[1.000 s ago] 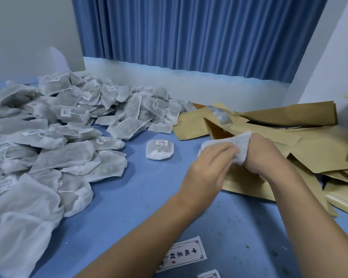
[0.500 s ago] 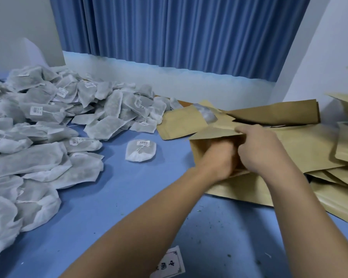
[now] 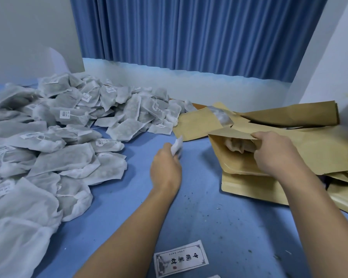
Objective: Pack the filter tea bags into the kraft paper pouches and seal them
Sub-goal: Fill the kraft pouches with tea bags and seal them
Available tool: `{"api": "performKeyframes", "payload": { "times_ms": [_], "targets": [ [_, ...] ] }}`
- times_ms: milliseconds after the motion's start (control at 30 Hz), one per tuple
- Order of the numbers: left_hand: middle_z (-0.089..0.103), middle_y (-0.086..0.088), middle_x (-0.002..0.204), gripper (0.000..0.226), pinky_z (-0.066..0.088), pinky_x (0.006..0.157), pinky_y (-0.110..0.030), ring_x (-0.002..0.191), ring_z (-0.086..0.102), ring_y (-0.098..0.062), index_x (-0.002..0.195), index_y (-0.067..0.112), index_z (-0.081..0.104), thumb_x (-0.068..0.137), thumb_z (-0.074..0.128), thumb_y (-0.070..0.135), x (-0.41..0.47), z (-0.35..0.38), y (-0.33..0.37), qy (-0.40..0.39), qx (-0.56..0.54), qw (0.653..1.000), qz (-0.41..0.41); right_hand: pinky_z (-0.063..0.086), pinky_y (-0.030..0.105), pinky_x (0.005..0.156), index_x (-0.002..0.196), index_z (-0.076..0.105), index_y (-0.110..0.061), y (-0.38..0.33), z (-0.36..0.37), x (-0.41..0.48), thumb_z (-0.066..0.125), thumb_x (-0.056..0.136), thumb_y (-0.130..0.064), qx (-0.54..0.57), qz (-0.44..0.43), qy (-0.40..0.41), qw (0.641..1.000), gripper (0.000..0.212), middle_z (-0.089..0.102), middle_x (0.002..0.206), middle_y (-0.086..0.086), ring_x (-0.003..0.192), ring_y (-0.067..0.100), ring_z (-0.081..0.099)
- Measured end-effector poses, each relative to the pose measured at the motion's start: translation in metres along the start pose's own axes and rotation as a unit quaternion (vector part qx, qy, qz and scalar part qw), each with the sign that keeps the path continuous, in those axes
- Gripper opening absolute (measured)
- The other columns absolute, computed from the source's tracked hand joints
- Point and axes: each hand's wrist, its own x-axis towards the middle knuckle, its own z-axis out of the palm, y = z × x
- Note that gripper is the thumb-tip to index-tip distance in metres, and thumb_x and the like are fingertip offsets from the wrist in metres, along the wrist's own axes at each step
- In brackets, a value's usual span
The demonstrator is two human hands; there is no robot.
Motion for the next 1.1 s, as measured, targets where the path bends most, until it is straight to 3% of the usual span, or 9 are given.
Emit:
{"api": "performKeyframes", "payload": {
  "times_ms": [133, 267, 400, 533, 633, 767, 867, 967, 1100],
  "targets": [
    [0.06, -0.008, 0.085, 0.011, 0.041, 0.065, -0.031, 0.076, 0.053, -0.026, 0.096, 0.006, 0.063, 0.085, 0.061, 0.006, -0.042, -0.01, 0.039, 0.083, -0.196, 0.948, 0.237, 0.048, 0.035, 0.071, 0.12, 0.064, -0.023, -0.001, -0.001, -0.003, 0.047, 0.085, -0.003, 0.007, -0.006, -0.007, 1.0, 0.044, 0.054, 0.086, 0.009, 0.084, 0.036, 0.051],
    [0.061, -0.009, 0.088, 0.012, 0.043, 0.051, -0.034, 0.08, 0.056, -0.028, 0.093, 0.007, 0.065, 0.081, 0.065, 0.009, -0.07, 0.01, 0.068, 0.019, -0.037, 0.883, 0.467, 0.051, 0.034, 0.076, 0.137, 0.058, -0.035, 0.0, -0.003, -0.002, 0.055, 0.085, -0.011, 0.049, -0.02, -0.038, 0.998, 0.057, 0.065, 0.12, 0.015, 0.095, 0.036, 0.06],
    [0.063, -0.015, 0.108, 0.018, 0.046, 0.071, -0.039, 0.099, 0.062, -0.036, 0.107, 0.008, 0.065, 0.09, 0.059, 0.005, -0.036, 0.042, 0.115, -0.181, 0.077, 0.934, 0.299, 0.047, 0.027, 0.057, 0.134, 0.058, -0.047, -0.003, -0.01, -0.004, 0.036, 0.072, -0.001, 0.096, -0.021, -0.067, 0.993, 0.08, 0.06, 0.11, 0.008, 0.071, 0.026, 0.059],
    [0.045, -0.013, 0.145, 0.035, 0.026, 0.116, -0.036, 0.137, 0.039, -0.027, 0.141, 0.014, 0.045, 0.107, 0.038, 0.021, 0.013, 0.077, 0.136, -0.316, 0.058, 0.918, 0.234, 0.052, 0.036, 0.087, 0.139, 0.052, -0.048, -0.006, -0.008, -0.001, 0.038, 0.079, -0.002, 0.071, -0.047, -0.041, 0.995, 0.077, 0.056, 0.136, 0.008, 0.107, 0.035, 0.059],
    [0.034, -0.017, 0.157, 0.052, 0.019, 0.118, -0.034, 0.145, 0.03, -0.029, 0.15, 0.006, 0.036, 0.103, 0.051, 0.018, 0.007, 0.081, 0.135, -0.357, 0.091, 0.882, 0.294, 0.049, 0.038, 0.098, 0.139, 0.053, -0.046, -0.006, -0.003, 0.002, 0.045, 0.085, -0.003, 0.059, -0.042, -0.024, 0.997, 0.07, 0.057, 0.137, 0.009, 0.117, 0.035, 0.056],
    [0.069, -0.013, 0.095, 0.017, 0.049, 0.073, -0.034, 0.088, 0.065, -0.028, 0.104, 0.007, 0.07, 0.093, 0.06, 0.016, -0.009, 0.047, 0.103, -0.141, -0.043, 0.909, 0.391, 0.05, 0.035, 0.089, 0.138, 0.055, -0.045, -0.004, 0.002, 0.004, 0.05, 0.087, -0.006, 0.061, -0.034, -0.004, 0.998, 0.064, 0.062, 0.129, 0.01, 0.109, 0.037, 0.058],
    [0.058, -0.002, 0.06, 0.016, 0.043, 0.05, -0.027, 0.053, 0.052, -0.017, 0.076, 0.004, 0.069, 0.086, 0.058, 0.008, 0.012, 0.004, 0.059, 0.112, -0.15, 0.835, 0.517, 0.043, 0.033, 0.071, 0.142, 0.05, -0.046, -0.011, 0.01, 0.0, 0.052, 0.089, -0.009, 0.024, -0.033, 0.004, 0.999, 0.065, 0.061, 0.106, 0.012, 0.083, 0.034, 0.053],
    [0.062, -0.004, 0.078, 0.013, 0.049, 0.062, -0.039, 0.07, 0.056, -0.021, 0.085, 0.004, 0.067, 0.088, 0.056, 0.01, 0.064, -0.024, 0.021, 0.188, -0.114, 0.894, 0.39, 0.04, 0.032, 0.064, 0.142, 0.049, -0.046, -0.018, 0.012, -0.007, 0.049, 0.085, -0.004, -0.001, -0.03, 0.007, 1.0, 0.071, 0.043, 0.076, 0.002, 0.067, 0.028, 0.044],
    [0.029, -0.013, 0.157, 0.07, 0.03, 0.111, -0.062, 0.146, 0.025, -0.035, 0.151, 0.045, 0.029, 0.088, 0.054, 0.062, 0.152, -0.031, -0.023, 0.026, 0.13, 0.986, 0.102, 0.039, 0.032, 0.058, 0.142, 0.047, -0.048, -0.022, 0.012, -0.013, 0.046, 0.08, -0.001, -0.02, -0.035, 0.01, 0.999, 0.078, 0.041, 0.073, 0.002, 0.062, 0.028, 0.044]
  ]
}}
